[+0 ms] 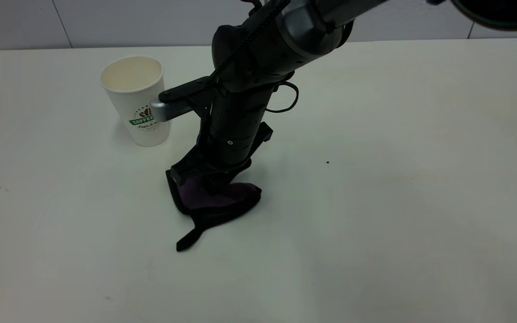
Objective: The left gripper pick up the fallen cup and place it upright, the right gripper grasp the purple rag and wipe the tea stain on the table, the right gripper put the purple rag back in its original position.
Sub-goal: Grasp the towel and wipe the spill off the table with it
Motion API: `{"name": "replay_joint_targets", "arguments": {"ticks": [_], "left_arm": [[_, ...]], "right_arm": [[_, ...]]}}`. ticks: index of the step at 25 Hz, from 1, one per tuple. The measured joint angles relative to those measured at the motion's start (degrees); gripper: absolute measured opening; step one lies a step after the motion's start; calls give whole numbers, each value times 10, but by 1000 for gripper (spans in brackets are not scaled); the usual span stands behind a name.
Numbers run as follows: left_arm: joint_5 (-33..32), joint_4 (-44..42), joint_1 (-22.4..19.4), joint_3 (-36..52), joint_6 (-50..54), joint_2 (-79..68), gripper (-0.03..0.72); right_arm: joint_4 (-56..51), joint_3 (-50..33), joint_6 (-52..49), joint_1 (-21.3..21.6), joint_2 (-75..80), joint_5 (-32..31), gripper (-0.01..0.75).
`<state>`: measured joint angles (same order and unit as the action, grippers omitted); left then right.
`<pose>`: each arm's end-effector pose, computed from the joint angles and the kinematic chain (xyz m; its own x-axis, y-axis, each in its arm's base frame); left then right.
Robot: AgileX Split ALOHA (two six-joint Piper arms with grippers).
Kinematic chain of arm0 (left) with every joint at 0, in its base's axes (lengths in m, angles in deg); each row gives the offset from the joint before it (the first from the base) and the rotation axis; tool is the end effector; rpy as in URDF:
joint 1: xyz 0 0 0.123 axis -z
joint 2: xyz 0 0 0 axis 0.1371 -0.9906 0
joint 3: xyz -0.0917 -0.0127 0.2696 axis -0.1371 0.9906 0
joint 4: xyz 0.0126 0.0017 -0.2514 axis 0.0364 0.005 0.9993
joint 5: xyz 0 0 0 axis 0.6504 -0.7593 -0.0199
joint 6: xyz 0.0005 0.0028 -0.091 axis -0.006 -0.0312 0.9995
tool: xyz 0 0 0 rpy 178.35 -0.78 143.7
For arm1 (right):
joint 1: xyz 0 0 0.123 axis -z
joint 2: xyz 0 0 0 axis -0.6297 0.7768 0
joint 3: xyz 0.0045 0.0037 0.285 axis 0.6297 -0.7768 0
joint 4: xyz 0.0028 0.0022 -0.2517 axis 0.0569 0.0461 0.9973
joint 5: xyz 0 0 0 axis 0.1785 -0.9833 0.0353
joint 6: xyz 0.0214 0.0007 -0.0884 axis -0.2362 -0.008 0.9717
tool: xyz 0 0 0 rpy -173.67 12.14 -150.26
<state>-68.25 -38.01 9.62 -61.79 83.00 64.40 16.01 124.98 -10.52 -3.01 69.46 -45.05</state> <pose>-0.0097 0.0078 0.2681 -0.5090 -0.0521 -0.8592 -0.0761 0.9970 -0.0154 0.3764 0.3520 -0.0047 -0.7176 -0.5691 -0.4016 -0.6567 0.7449 0.1180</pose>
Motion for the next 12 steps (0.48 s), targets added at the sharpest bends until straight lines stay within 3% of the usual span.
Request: {"name": "replay_joint_targets", "arguments": {"ticks": [12], "left_arm": [[0, 0, 0, 0, 0, 0, 514]], "right_arm": [[-16, 92, -6, 36, 56, 42, 133]]}}
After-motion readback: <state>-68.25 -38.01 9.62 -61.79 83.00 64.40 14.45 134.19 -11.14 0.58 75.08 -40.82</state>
